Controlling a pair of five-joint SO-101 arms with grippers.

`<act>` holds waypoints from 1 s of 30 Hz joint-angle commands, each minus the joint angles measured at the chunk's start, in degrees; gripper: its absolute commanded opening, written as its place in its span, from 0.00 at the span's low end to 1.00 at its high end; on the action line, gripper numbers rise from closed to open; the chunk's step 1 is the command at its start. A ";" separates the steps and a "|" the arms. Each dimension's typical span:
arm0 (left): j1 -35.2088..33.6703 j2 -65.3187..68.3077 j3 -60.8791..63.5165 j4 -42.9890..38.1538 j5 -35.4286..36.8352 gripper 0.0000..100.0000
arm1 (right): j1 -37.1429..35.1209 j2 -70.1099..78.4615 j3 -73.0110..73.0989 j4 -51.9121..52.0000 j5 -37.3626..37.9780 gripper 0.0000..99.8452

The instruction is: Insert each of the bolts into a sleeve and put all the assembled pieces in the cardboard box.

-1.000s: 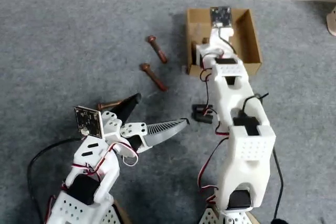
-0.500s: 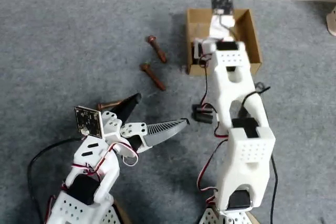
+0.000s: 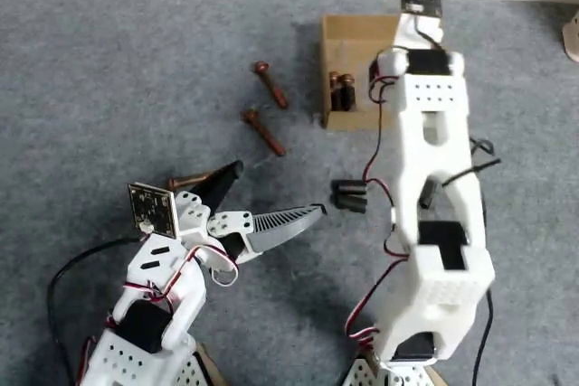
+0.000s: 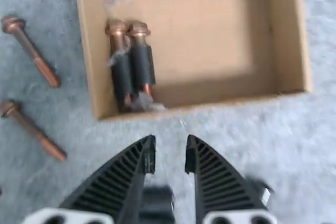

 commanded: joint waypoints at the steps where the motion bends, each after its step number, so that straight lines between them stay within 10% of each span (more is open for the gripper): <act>1: -0.66 -0.13 1.01 0.26 -0.35 0.54 | 2.15 -7.60 1.10 4.26 2.55 0.08; 30: -0.22 -0.13 1.01 0.26 -0.44 0.54 | 16.13 -14.73 48.40 -30.02 11.96 0.08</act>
